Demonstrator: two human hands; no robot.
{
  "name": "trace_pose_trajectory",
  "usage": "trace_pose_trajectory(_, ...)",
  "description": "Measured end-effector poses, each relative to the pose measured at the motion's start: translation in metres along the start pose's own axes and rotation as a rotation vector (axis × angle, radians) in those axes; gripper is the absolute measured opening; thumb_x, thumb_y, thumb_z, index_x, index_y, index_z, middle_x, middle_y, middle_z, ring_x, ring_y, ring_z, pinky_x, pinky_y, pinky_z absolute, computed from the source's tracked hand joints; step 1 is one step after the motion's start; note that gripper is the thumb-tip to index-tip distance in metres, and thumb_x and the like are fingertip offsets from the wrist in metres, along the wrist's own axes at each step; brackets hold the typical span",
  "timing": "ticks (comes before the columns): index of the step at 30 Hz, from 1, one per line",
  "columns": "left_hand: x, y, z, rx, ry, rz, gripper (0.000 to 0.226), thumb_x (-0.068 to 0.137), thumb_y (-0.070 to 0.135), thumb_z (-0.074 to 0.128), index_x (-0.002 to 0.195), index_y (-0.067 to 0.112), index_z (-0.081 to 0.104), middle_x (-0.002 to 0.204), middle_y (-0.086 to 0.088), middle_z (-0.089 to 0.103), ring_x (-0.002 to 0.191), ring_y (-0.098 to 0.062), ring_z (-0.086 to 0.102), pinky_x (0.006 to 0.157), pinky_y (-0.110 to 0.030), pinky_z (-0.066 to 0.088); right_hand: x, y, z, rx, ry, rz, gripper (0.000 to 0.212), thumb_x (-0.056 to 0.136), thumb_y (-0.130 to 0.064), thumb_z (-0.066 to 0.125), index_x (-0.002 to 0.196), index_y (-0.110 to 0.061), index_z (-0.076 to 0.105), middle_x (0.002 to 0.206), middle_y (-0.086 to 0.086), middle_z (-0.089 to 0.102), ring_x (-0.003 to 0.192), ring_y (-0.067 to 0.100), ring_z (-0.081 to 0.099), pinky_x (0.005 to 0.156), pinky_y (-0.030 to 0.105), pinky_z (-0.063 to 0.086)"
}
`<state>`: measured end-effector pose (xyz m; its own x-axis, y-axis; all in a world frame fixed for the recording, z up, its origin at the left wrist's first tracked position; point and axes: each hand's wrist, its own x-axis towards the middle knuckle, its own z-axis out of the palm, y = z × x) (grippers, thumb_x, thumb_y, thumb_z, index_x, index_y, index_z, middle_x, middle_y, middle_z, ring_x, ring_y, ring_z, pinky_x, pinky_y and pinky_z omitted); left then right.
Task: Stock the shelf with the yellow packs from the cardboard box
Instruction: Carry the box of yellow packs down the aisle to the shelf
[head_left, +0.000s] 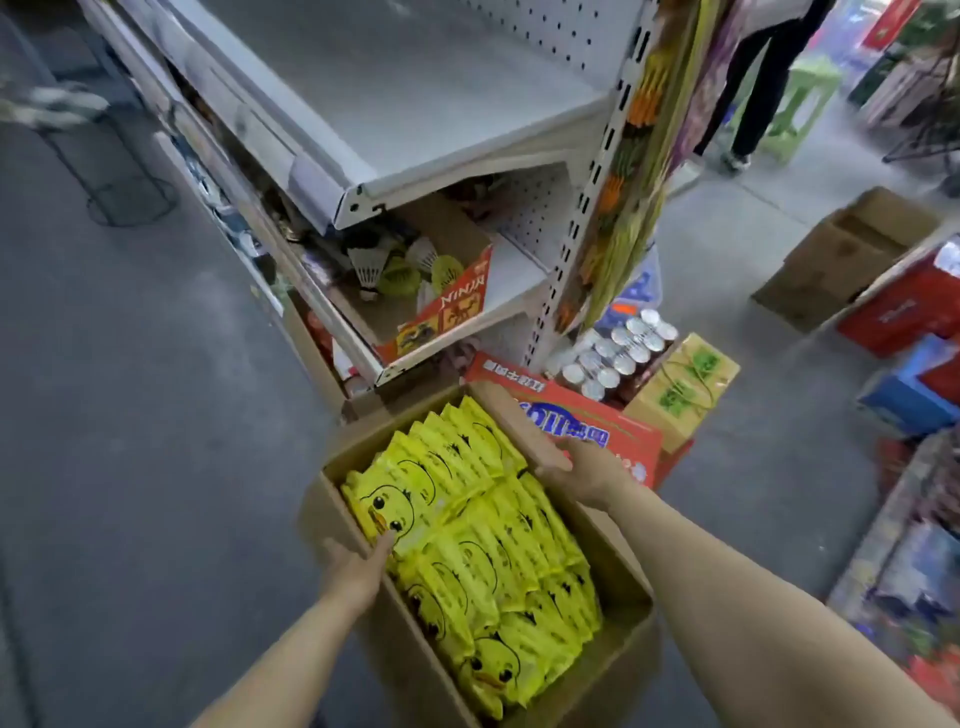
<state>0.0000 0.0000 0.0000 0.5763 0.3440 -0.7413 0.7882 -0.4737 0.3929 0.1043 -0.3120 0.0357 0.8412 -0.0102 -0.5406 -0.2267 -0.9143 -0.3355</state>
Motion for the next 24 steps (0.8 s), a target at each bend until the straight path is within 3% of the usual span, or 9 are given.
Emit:
trace_pose_trajectory(2, 0.005, 0.001, 0.014, -0.04, -0.013, -0.096, 0.105, 0.093, 0.061, 0.045, 0.151, -0.004, -0.014, 0.16, -0.021, 0.016, 0.143, -0.037, 0.029, 0.113, -0.039, 0.027, 0.012, 0.01, 0.009, 0.06, -0.032, 0.052, 0.077, 0.09, -0.06, 0.059, 0.151, -0.018, 0.038, 0.152, 0.009, 0.046, 0.138, 0.03, 0.044, 0.111, 0.039, 0.038)
trace_pose_trajectory(5, 0.007, 0.0, 0.034, -0.141, -0.038, -0.115, 0.101, 0.095, 0.058, 0.044, 0.152, 0.0, -0.016, 0.162, -0.019, 0.01, 0.146, -0.037, 0.023, 0.115, -0.042, 0.024, 0.023, 0.016, 0.023, 0.161, -0.1, 0.099, 0.078, 0.093, -0.062, 0.053, 0.154, -0.018, 0.032, 0.156, 0.01, 0.039, 0.142, 0.032, 0.039, 0.114, 0.039, 0.033)
trace_pose_trajectory(10, 0.009, -0.006, 0.053, -0.169, -0.043, -0.105, 0.097, 0.094, 0.058, 0.047, 0.153, 0.018, -0.019, 0.163, -0.012, 0.012, 0.139, -0.04, 0.036, 0.108, -0.051, 0.039, 0.038, 0.025, 0.045, 0.268, -0.164, 0.144, 0.075, 0.095, -0.064, 0.045, 0.155, -0.022, 0.03, 0.16, 0.005, 0.034, 0.142, 0.027, 0.038, 0.116, 0.041, 0.03)
trace_pose_trajectory(12, 0.011, -0.016, 0.056, -0.214, -0.075, -0.135, 0.093, 0.094, 0.059, 0.045, 0.155, 0.023, -0.015, 0.16, -0.013, 0.021, 0.132, -0.039, 0.044, 0.094, -0.051, 0.05, 0.042, 0.028, 0.053, 0.263, -0.162, 0.136, 0.071, 0.096, -0.064, 0.044, 0.154, -0.026, 0.029, 0.159, 0.005, 0.033, 0.141, 0.028, 0.038, 0.115, 0.042, 0.032)
trace_pose_trajectory(14, 0.012, -0.023, 0.057, -0.279, -0.119, -0.178, 0.085, 0.093, 0.061, 0.043, 0.156, 0.031, -0.006, 0.158, -0.01, 0.029, 0.114, -0.034, 0.055, 0.068, -0.041, 0.058, 0.042, 0.03, 0.057, 0.293, -0.161, 0.137, 0.067, 0.098, -0.059, 0.044, 0.155, -0.03, 0.026, 0.158, 0.005, 0.035, 0.141, 0.028, 0.038, 0.114, 0.04, 0.031)
trace_pose_trajectory(16, 0.016, -0.028, 0.061, -0.358, -0.15, -0.224, 0.076, 0.091, 0.065, 0.044, 0.153, 0.037, 0.01, 0.152, -0.007, 0.038, 0.108, -0.032, 0.057, 0.071, -0.045, 0.059, 0.045, 0.034, 0.059, 0.285, -0.156, 0.148, 0.063, 0.1, -0.058, 0.041, 0.156, -0.033, 0.024, 0.156, 0.009, 0.038, 0.139, 0.031, 0.041, 0.11, 0.039, 0.033)
trace_pose_trajectory(19, 0.022, -0.028, 0.067, -0.447, -0.206, -0.332, 0.069, 0.091, 0.066, 0.043, 0.146, 0.027, 0.031, 0.141, -0.008, 0.049, 0.112, -0.035, 0.055, 0.084, -0.055, 0.055, 0.049, 0.031, 0.057, 0.205, -0.173, 0.192, 0.066, 0.099, -0.065, 0.032, 0.157, -0.034, 0.022, 0.153, 0.012, 0.043, 0.135, 0.035, 0.045, 0.108, 0.04, 0.036)
trace_pose_trajectory(21, 0.024, -0.027, 0.069, -0.458, -0.234, -0.368, 0.072, 0.091, 0.067, 0.041, 0.145, 0.02, 0.035, 0.138, -0.012, 0.051, 0.109, -0.033, 0.055, 0.077, -0.049, 0.056, 0.05, 0.024, 0.058, 0.124, -0.173, 0.2, 0.067, 0.098, -0.068, 0.03, 0.156, -0.035, 0.025, 0.148, 0.012, 0.05, 0.131, 0.034, 0.05, 0.103, 0.04, 0.041)
trace_pose_trajectory(24, 0.02, -0.03, 0.064, -0.495, -0.259, -0.357, 0.067, 0.093, 0.064, 0.04, 0.143, 0.02, 0.036, 0.104, -0.005, 0.06, 0.086, -0.024, 0.059, 0.062, -0.038, 0.053, 0.047, 0.013, 0.063, 0.026, -0.173, 0.185, 0.07, 0.095, -0.072, 0.028, 0.154, -0.034, 0.028, 0.139, 0.01, 0.058, 0.122, 0.032, 0.057, 0.097, 0.041, 0.047)
